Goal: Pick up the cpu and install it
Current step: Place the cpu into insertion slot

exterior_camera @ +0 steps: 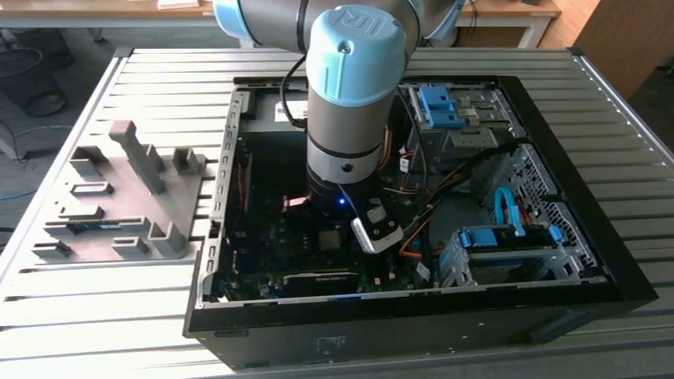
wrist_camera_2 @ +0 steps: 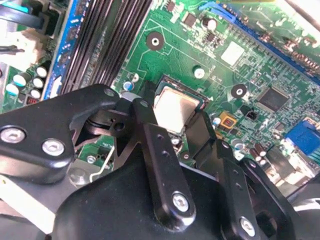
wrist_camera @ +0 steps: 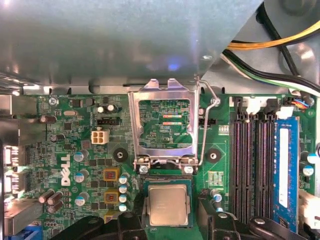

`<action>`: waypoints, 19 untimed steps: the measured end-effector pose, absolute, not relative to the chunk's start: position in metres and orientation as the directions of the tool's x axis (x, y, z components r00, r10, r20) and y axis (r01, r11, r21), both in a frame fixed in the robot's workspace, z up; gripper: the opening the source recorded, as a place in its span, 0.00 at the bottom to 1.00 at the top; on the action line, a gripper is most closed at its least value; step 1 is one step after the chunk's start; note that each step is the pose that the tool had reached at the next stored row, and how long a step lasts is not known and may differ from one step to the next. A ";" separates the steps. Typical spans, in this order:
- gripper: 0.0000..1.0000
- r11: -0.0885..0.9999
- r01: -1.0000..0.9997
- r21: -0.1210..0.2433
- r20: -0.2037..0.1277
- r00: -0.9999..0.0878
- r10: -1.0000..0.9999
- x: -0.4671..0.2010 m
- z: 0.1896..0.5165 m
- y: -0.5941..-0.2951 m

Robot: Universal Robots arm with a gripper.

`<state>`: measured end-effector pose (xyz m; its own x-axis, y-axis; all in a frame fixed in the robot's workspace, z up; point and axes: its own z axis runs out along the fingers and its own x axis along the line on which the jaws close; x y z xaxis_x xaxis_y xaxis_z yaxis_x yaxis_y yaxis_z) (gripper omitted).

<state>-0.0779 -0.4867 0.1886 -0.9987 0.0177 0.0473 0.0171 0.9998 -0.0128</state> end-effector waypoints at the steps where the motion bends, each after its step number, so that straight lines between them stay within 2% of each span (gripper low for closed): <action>1: 0.52 1.000 0.017 -0.013 0.047 -0.999 0.018 -0.078 0.189 -0.487; 19: 0.52 1.000 -0.016 -0.012 0.039 -0.999 -0.016 -0.083 0.190 -0.486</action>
